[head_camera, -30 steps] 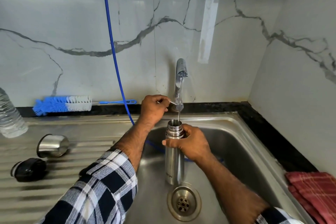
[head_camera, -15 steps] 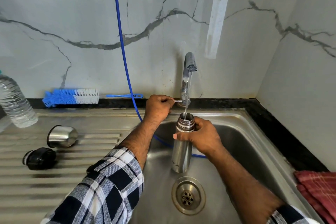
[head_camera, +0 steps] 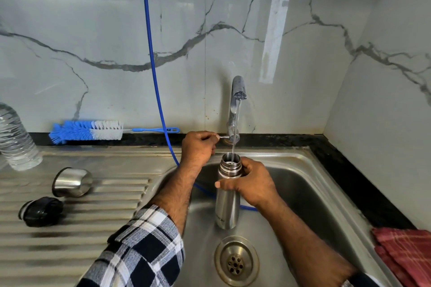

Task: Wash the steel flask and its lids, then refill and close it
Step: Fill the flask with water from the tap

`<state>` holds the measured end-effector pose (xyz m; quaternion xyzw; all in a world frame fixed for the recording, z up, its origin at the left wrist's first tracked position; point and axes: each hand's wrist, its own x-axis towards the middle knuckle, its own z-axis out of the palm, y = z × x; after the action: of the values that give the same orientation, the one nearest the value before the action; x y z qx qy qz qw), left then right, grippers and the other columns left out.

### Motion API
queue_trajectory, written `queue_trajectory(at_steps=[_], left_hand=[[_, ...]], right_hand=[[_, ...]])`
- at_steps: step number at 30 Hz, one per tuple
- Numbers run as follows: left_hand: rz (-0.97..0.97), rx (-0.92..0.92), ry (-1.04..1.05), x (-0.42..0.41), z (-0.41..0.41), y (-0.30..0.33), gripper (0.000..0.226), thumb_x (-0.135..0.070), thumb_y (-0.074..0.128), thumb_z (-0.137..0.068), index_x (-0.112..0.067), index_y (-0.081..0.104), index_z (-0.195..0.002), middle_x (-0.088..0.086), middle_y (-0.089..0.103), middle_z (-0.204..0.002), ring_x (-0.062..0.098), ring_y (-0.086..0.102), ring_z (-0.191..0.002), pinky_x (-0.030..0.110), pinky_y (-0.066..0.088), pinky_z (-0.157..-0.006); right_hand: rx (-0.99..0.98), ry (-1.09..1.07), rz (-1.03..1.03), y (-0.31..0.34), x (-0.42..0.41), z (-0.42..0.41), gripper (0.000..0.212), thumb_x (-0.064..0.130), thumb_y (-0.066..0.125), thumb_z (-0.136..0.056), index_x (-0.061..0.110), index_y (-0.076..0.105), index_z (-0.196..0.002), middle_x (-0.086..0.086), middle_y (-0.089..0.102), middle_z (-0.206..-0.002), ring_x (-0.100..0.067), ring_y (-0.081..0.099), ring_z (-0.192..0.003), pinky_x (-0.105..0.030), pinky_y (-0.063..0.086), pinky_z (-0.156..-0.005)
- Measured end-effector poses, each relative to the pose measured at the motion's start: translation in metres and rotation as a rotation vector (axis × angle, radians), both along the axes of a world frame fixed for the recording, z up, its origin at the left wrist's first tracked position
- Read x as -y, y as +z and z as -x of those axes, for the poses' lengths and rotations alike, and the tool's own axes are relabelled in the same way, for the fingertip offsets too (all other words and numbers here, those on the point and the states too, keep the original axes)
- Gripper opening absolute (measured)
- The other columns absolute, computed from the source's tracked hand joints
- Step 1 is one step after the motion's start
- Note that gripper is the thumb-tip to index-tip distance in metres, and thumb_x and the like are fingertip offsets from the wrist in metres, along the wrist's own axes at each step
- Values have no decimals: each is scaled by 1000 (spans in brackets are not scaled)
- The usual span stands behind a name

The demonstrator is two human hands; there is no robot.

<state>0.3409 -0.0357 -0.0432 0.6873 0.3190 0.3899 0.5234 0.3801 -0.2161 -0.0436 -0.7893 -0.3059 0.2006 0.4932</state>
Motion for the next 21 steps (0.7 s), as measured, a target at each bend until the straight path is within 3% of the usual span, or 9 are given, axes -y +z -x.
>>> queue_trajectory(at_steps=[11,21], left_hand=[[-6,2,31,0,-4,-4,4,-16,79,-94,-18,81,-94,-1,76,-75,11,69,-61,28,63,-61],[-104,-118,-16,-11,-2,3,9,-21,81,-93,-19,83,-101,-9,74,-76,12,68,-72,39,65,-77]], right_hand=[[15,-8,5,2,1,1,56,27,102,-60,41,65,-100,15,77,-102,-4,71,-98,-36,58,-97],[15,-3,-8,1,-2,2,64,28,102,-61,34,69,-115,13,77,-107,-7,71,-102,-38,57,-99]])
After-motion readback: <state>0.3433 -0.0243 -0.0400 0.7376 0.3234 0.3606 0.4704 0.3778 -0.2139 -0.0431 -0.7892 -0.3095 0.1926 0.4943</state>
